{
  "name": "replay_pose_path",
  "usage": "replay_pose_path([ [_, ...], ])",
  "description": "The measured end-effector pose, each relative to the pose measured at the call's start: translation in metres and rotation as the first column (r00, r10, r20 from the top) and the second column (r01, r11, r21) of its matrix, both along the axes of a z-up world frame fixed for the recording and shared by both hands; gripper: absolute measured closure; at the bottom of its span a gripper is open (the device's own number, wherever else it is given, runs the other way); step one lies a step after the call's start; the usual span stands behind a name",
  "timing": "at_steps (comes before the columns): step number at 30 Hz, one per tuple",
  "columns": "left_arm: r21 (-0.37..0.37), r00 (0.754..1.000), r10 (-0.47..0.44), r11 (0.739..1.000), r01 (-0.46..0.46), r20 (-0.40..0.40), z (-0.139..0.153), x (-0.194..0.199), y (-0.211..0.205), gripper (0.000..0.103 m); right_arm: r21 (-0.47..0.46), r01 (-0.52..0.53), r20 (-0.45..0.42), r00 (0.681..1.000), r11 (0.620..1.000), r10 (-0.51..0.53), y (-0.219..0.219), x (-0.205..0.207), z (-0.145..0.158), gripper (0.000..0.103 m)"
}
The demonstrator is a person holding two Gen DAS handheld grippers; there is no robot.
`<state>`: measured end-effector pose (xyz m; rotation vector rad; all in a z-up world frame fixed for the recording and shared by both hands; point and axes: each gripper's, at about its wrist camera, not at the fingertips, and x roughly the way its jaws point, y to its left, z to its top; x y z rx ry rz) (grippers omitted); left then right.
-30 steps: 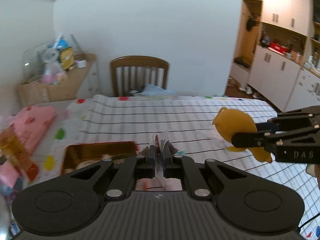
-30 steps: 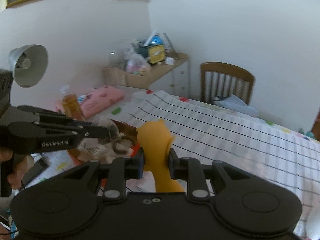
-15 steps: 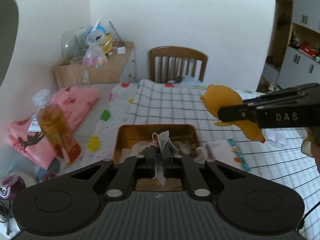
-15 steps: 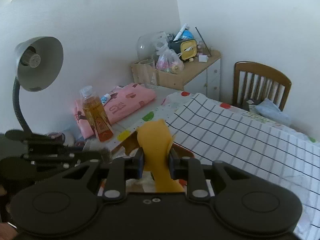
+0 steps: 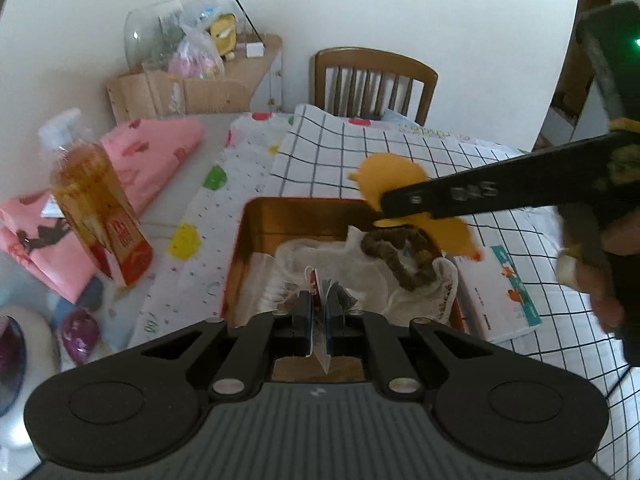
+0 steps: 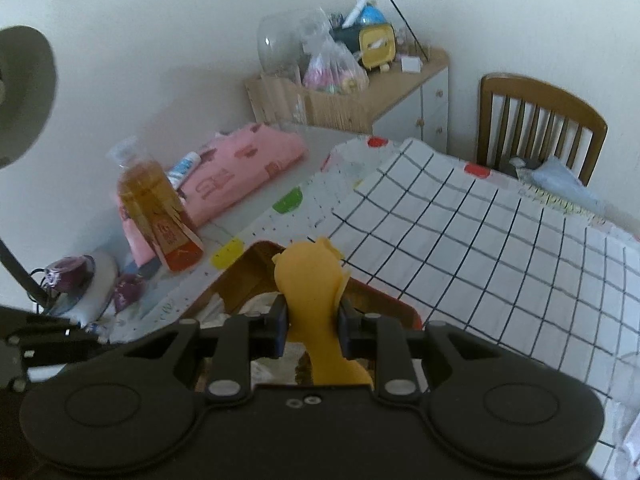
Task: Organize soft objects
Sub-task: 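Carry the sachet and yellow toy with both grippers over the red tin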
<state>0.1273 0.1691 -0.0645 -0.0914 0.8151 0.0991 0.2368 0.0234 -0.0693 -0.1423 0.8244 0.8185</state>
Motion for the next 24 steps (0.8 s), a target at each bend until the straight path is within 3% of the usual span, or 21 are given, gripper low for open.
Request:
replay_pose_path([
  [14, -0.037, 0.998, -0.039, 0.999, 0.037, -0.043, -0.019, 0.022, -0.010, 0.097, -0.066, -0.030, -0.055, 0.998, 0.997, 0.026, 0.026, 0.017, -0.036, 0.078],
  [24, -0.069, 0.997, -0.031, 0.997, 0.026, -0.067, -0.027, 0.026, -0.010, 0.097, -0.078, -0.044, -0.059, 0.997, 0.996, 0.040, 0.023, 0.015, -0.037, 0.070],
])
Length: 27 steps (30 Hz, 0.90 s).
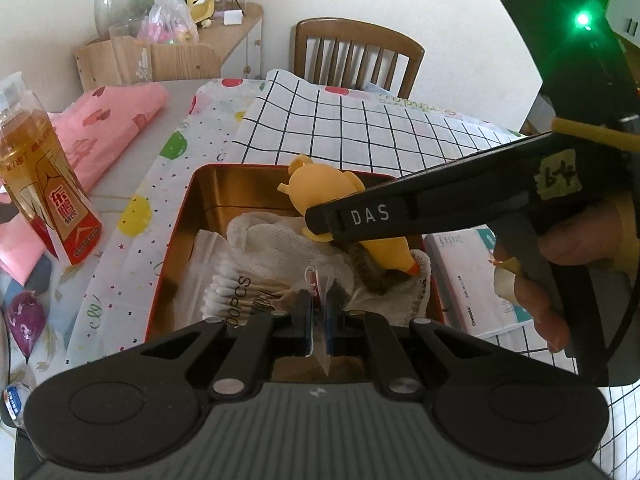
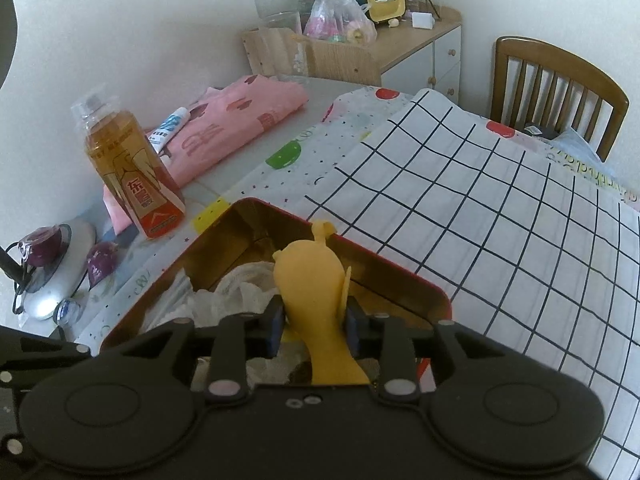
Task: Organize soft objects
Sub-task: 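Carry the sachet and yellow toy with both grippers over the red tin, then open both grippers to drop the sachet and yellow toy into the tin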
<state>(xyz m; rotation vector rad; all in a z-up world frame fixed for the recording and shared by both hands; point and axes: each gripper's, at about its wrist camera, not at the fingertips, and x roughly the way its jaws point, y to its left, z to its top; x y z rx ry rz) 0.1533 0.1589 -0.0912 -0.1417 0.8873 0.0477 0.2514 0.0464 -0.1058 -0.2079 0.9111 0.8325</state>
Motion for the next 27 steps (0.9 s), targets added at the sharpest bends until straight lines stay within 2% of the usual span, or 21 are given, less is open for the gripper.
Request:
replay_pose_path([
  [5, 0.000, 1.000, 0.016, 1.000, -0.016, -0.005, 0.001, 0.002, 0.000, 0.097, 0.001, -0.020, 0.014, 1.000, 1.000, 0.020, -0.003, -0.005, 0.006, 0.066],
  [9, -0.010, 1.000, 0.015, 1.000, -0.015, -0.012, 0.003, 0.002, -0.001, 0.096, 0.024, -0.031, 0.039, 0.999, 0.999, 0.030, -0.010, -0.010, 0.016, 0.058],
  [15, -0.010, 1.000, 0.028, 1.000, -0.028, 0.000, 0.007, -0.004, -0.001, 0.096, 0.057, -0.016, 0.047, 0.999, 0.998, 0.013, -0.025, -0.014, 0.032, 0.054],
  [20, 0.007, 0.999, 0.035, 0.999, -0.035, 0.012, 0.012, -0.010, -0.003, 0.093, 0.075, -0.007, 0.073, 0.997, 0.997, 0.001, -0.042, -0.023, 0.046, 0.046],
  [27, 0.009, 0.999, 0.035, 0.999, -0.036, 0.040, 0.019, -0.019, -0.004, 0.088, 0.093, 0.007, 0.095, 0.995, 0.996, -0.015, -0.068, -0.042, 0.060, 0.044],
])
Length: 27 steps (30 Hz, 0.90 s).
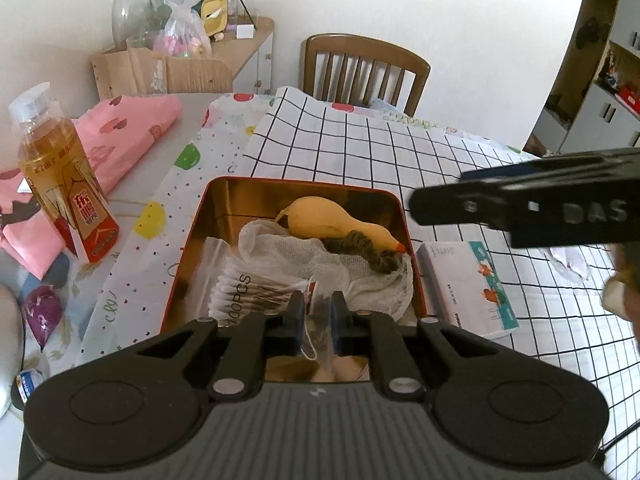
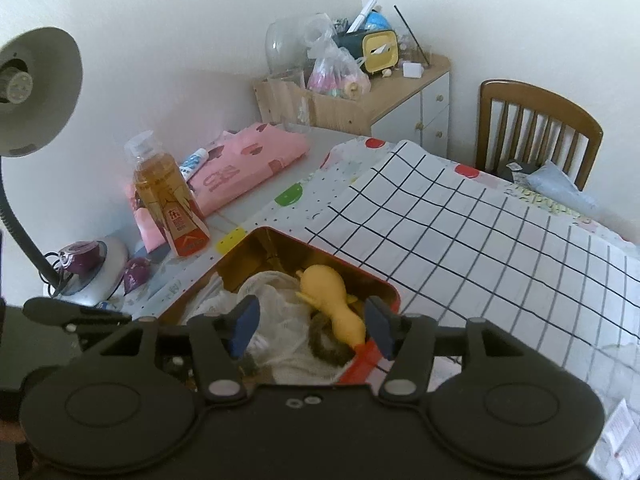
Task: Organize soft objects
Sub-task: 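Open both grippers to drop the sachet and yellow toy into the tin, then move both tools away from the tin toward the white tissue sheet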
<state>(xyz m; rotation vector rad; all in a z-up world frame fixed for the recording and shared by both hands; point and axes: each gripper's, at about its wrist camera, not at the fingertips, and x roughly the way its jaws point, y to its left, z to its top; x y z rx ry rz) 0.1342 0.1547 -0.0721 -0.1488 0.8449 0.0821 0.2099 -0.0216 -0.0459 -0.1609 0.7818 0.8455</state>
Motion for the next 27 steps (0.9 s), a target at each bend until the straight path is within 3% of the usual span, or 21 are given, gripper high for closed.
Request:
replay_pose_path([
  [8, 0.013, 0.999, -0.015, 1.000, 0.015, 0.031, 0.007, -0.010, -0.004, 0.047, 0.020, 0.011, 0.024, 1.000, 1.000, -0.012, -0.029, -0.028, 0.015, 0.044],
  [22, 0.074, 0.993, -0.089, 0.994, 0.084, 0.079, 0.036, -0.028, -0.024, 0.039, 0.054, 0.087, 0.071, 0.993, 0.995, -0.090, -0.107, -0.073, 0.041, 0.039],
  [27, 0.107, 0.986, -0.128, 0.987, 0.117, 0.103, 0.049, -0.032, -0.040, 0.027, 0.071, 0.137, 0.078, 0.987, 0.988, -0.143, -0.140, -0.085, 0.042, 0.036],
])
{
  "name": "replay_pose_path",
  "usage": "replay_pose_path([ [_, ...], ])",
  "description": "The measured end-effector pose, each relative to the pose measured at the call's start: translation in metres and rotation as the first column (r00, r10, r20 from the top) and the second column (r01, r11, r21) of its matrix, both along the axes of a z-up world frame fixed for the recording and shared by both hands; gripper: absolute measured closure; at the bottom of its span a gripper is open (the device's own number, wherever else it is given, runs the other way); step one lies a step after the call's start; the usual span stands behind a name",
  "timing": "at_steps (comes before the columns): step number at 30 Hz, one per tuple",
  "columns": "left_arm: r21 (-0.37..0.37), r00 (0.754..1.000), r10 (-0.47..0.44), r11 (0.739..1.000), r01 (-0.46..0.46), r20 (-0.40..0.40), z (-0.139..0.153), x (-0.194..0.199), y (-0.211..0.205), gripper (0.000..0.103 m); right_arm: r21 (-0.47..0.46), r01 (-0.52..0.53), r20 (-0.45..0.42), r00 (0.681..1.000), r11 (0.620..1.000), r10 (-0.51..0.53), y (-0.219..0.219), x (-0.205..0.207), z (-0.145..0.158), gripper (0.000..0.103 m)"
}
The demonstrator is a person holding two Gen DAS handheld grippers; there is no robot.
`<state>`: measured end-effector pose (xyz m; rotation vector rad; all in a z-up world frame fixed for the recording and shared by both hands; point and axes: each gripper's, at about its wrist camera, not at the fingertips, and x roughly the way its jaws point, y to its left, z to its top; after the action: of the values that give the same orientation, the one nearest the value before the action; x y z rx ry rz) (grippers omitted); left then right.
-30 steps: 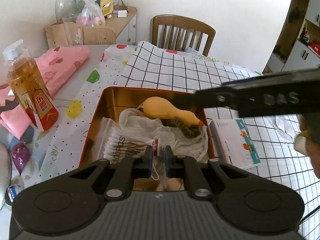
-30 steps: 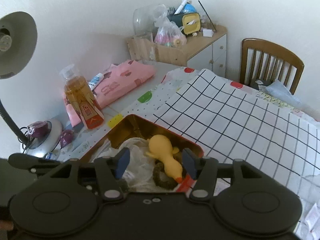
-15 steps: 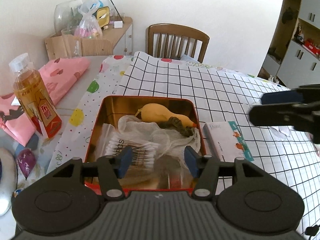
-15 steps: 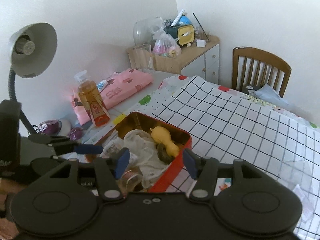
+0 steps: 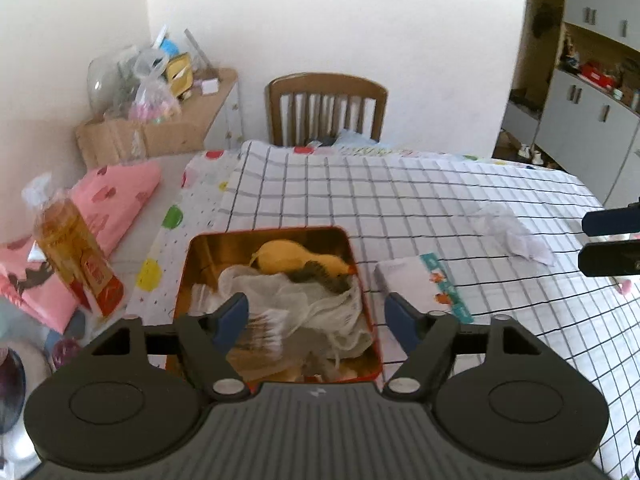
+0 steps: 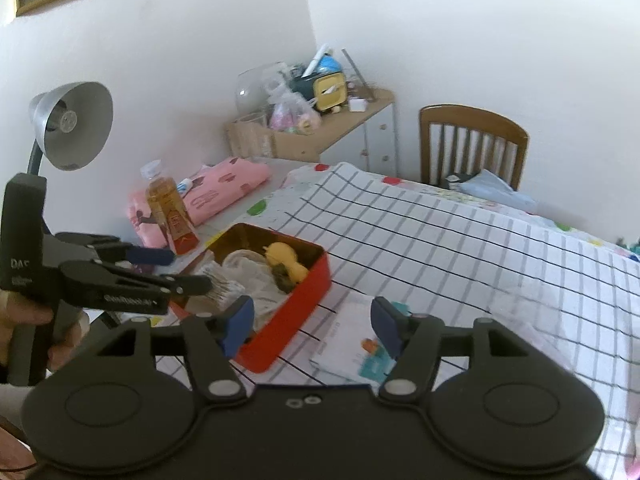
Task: Organize soft objects
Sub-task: 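Move both tools away from the tin toward the white tissue sheet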
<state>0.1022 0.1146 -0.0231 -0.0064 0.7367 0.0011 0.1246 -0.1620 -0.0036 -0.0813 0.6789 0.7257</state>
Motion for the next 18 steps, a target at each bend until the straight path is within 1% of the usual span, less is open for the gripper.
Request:
replay_pose_path([
  [4, 0.001, 0.999, -0.038, 0.999, 0.038, 0.018, 0.010, -0.001, -0.015, 0.027, 0.013, 0.043, 0.000, 0.999, 0.999, -0.043, -0.024, -0.007, -0.001, 0.032],
  [6, -0.015, 0.998, -0.056, 0.998, 0.056, 0.025, 0.014, 0.000, -0.023, 0.023, 0.020, 0.066, -0.002, 0.998, 0.998, -0.066, -0.036, -0.010, -0.001, 0.030],
  [7, -0.023, 0.997, -0.067, 0.997, 0.068, 0.032, 0.016, 0.000, -0.027, 0.019, 0.024, 0.079, -0.001, 0.997, 0.997, -0.079, -0.043, -0.011, -0.001, 0.028],
  [11, -0.027, 0.993, -0.107, 0.994, 0.108, 0.052, 0.021, 0.002, -0.044, 0.016, 0.039, 0.125, 0.006, 0.992, 0.991, -0.126, -0.066, -0.013, -0.001, 0.020],
  [12, -0.032, 0.992, -0.115, 0.993, 0.117, 0.049, 0.021, 0.004, -0.049, 0.015, 0.043, 0.135, 0.006, 0.991, 0.990, -0.135, -0.071, -0.013, -0.001, 0.019],
  [14, -0.045, 0.991, -0.129, 0.990, 0.131, 0.045, 0.021, 0.008, -0.059, 0.015, 0.054, 0.152, 0.005, 0.988, 0.987, -0.153, -0.082, -0.011, -0.001, 0.014],
  [18, -0.068, 0.985, -0.165, 0.983, 0.168, 0.053, 0.021, 0.017, -0.078, 0.015, 0.061, 0.186, 0.009, 0.982, 0.981, -0.187, -0.103, -0.008, -0.003, 0.011],
])
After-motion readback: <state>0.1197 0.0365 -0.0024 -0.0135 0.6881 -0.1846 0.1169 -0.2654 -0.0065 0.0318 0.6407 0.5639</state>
